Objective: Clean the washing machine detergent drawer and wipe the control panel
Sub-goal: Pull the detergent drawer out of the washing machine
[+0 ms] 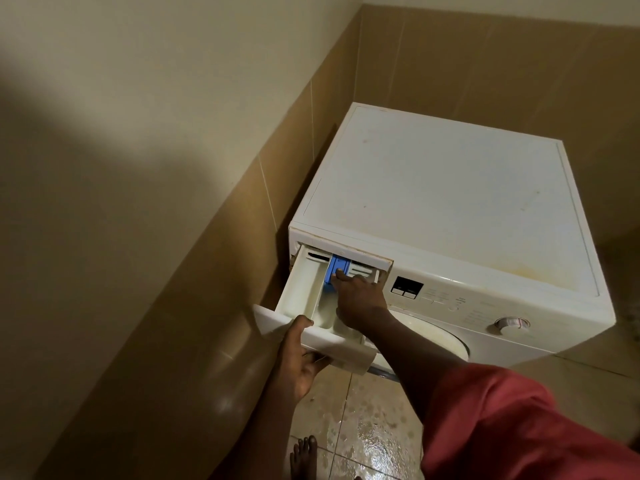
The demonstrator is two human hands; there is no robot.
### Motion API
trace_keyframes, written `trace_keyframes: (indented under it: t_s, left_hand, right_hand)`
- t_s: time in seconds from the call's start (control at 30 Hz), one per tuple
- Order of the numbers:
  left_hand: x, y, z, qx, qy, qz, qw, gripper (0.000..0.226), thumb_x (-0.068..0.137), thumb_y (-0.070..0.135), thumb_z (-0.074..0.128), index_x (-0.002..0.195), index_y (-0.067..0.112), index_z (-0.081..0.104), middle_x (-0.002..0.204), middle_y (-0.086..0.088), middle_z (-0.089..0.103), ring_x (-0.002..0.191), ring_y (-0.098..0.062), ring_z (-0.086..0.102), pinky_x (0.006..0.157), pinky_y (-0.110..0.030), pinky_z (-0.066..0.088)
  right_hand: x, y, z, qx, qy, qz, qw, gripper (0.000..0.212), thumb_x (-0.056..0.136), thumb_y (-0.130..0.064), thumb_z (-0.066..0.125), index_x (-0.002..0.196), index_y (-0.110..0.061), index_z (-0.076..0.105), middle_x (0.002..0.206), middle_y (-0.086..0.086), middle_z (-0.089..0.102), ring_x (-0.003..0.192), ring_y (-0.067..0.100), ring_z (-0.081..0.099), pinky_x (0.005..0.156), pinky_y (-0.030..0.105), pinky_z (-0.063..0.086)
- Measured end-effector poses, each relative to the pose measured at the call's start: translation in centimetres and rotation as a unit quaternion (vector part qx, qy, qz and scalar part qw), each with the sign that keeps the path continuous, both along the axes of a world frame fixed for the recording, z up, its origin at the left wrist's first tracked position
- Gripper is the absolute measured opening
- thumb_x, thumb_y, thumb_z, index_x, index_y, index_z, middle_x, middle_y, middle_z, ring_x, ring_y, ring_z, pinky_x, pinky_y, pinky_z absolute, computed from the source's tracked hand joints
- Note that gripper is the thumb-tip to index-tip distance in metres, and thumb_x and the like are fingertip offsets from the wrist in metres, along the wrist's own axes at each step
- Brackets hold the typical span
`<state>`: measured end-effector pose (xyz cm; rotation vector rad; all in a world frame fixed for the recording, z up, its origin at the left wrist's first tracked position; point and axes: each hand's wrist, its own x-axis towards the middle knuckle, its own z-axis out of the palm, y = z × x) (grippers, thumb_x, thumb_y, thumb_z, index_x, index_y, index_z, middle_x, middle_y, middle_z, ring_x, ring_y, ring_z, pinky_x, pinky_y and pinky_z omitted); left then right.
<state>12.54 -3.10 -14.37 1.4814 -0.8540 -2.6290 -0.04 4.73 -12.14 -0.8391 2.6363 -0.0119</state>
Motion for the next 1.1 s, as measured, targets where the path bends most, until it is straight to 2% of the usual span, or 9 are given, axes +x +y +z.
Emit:
trace_keyframes:
  t_s: [0.13, 0.2, 0.33, 0.47, 0.6, 0.73, 0.93, 1.03, 1.1]
  left_hand:
    - [1.3, 0.5, 0.2, -0.011, -0.005, -0.001, 1.000, 0.047, 0.090, 0.020, 0.060, 0.131, 0.006, 0.039, 0.112, -0.022, 0.055, 0.104, -0.038, 0.057, 0.087, -0.053, 0.050]
    - [2.2, 0.9, 0.4, -0.018, -0.011, -0.004, 1.000, 0.046, 0.091, 0.020, 0.059, 0.130, 0.005, 0.041, 0.113, -0.022, 0.055, 0.103, -0.038, 0.057, 0.085, -0.052, 0.051]
    - [4.4, 1.1, 0.7, -0.029, -0.026, -0.013, 0.999, 0.045, 0.089, 0.015, 0.062, 0.128, 0.004, 0.044, 0.126, -0.026, 0.050, 0.116, -0.043, 0.053, 0.079, -0.050, 0.053]
    - [7.2, 0.7, 0.8, -0.040, -0.026, -0.046, 0.998, 0.053, 0.087, 0.019, 0.064, 0.133, 0.004, 0.043, 0.128, -0.027, 0.051, 0.117, -0.044, 0.054, 0.095, -0.056, 0.050]
    - [8.9, 0.7, 1.8, -0.070, -0.025, -0.087, 0.993, 0.077, 0.055, 0.034, 0.078, 0.122, 0.005, 0.053, 0.126, -0.025, 0.055, 0.115, -0.043, 0.057, 0.096, -0.058, 0.050]
    - [9.3, 1.6, 2.6, -0.088, -0.007, -0.134, 0.987, 0.052, 0.086, 0.021, 0.062, 0.133, 0.004, 0.046, 0.120, -0.023, 0.059, 0.107, -0.039, 0.061, 0.081, -0.051, 0.056]
    - [10.6, 4.8, 4.3, -0.059, 0.023, -0.236, 0.970, 0.044, 0.088, 0.014, 0.055, 0.130, 0.004, 0.048, 0.108, -0.019, 0.060, 0.101, -0.036, 0.059, 0.085, -0.055, 0.052]
    - [11.9, 7.0, 5.7, -0.051, 0.051, -0.288, 0.955, 0.040, 0.088, 0.013, 0.056, 0.126, 0.005, 0.049, 0.110, -0.019, 0.060, 0.100, -0.035, 0.060, 0.080, -0.053, 0.054]
    - [12.5, 8.5, 6.1, -0.048, 0.066, -0.326, 0.942, 0.040, 0.088, 0.013, 0.056, 0.126, 0.005, 0.049, 0.116, -0.022, 0.059, 0.104, -0.038, 0.059, 0.081, -0.054, 0.055]
  right_hand:
    - [1.1, 0.4, -0.3, -0.023, -0.004, 0.007, 1.000, 0.060, 0.092, -0.012, 0.054, 0.148, -0.017, 0.033, 0.153, 0.005, 0.036, 0.133, 0.029, 0.043, 0.108, 0.051, 0.035]
    - [1.8, 0.7, -0.5, -0.026, -0.008, 0.010, 1.000, 0.059, 0.093, -0.013, 0.053, 0.148, -0.017, 0.033, 0.154, 0.005, 0.035, 0.133, 0.029, 0.042, 0.107, 0.050, 0.036]
    - [3.6, 1.8, -1.1, -0.035, -0.021, 0.009, 0.999, 0.057, 0.092, -0.013, 0.054, 0.146, -0.019, 0.037, 0.153, 0.003, 0.036, 0.133, 0.028, 0.040, 0.105, 0.048, 0.038]
    - [5.8, 3.2, -1.0, -0.085, -0.032, -0.009, 0.996, 0.058, 0.089, -0.010, 0.056, 0.144, -0.024, 0.043, 0.152, -0.002, 0.037, 0.133, 0.025, 0.039, 0.106, 0.044, 0.038]
    - [7.1, 5.1, 0.4, -0.185, -0.017, -0.072, 0.980, 0.041, 0.086, -0.007, 0.054, 0.125, -0.018, 0.061, 0.135, 0.001, 0.054, 0.121, 0.022, 0.047, 0.094, 0.035, 0.044]
    - [7.7, 8.9, 2.8, -0.224, 0.031, -0.148, 0.963, 0.044, 0.087, -0.010, 0.055, 0.130, -0.015, 0.055, 0.135, 0.004, 0.053, 0.121, 0.026, 0.048, 0.094, 0.036, 0.045]
    - [11.2, 15.8, 5.2, -0.210, 0.011, -0.284, 0.936, 0.050, 0.098, -0.028, 0.046, 0.146, -0.015, 0.037, 0.150, 0.006, 0.040, 0.135, 0.026, 0.039, 0.106, 0.039, 0.037]
    - [14.7, 19.2, 6.0, -0.195, 0.008, -0.346, 0.918, 0.050, 0.100, -0.037, 0.042, 0.143, -0.012, 0.039, 0.145, 0.010, 0.046, 0.130, 0.029, 0.045, 0.104, 0.039, 0.037]
    - [16.9, 21.3, 6.6, -0.177, 0.025, -0.369, 0.912, 0.041, 0.099, -0.040, 0.042, 0.130, -0.014, 0.047, 0.133, 0.010, 0.056, 0.119, 0.030, 0.053, 0.097, 0.039, 0.040]
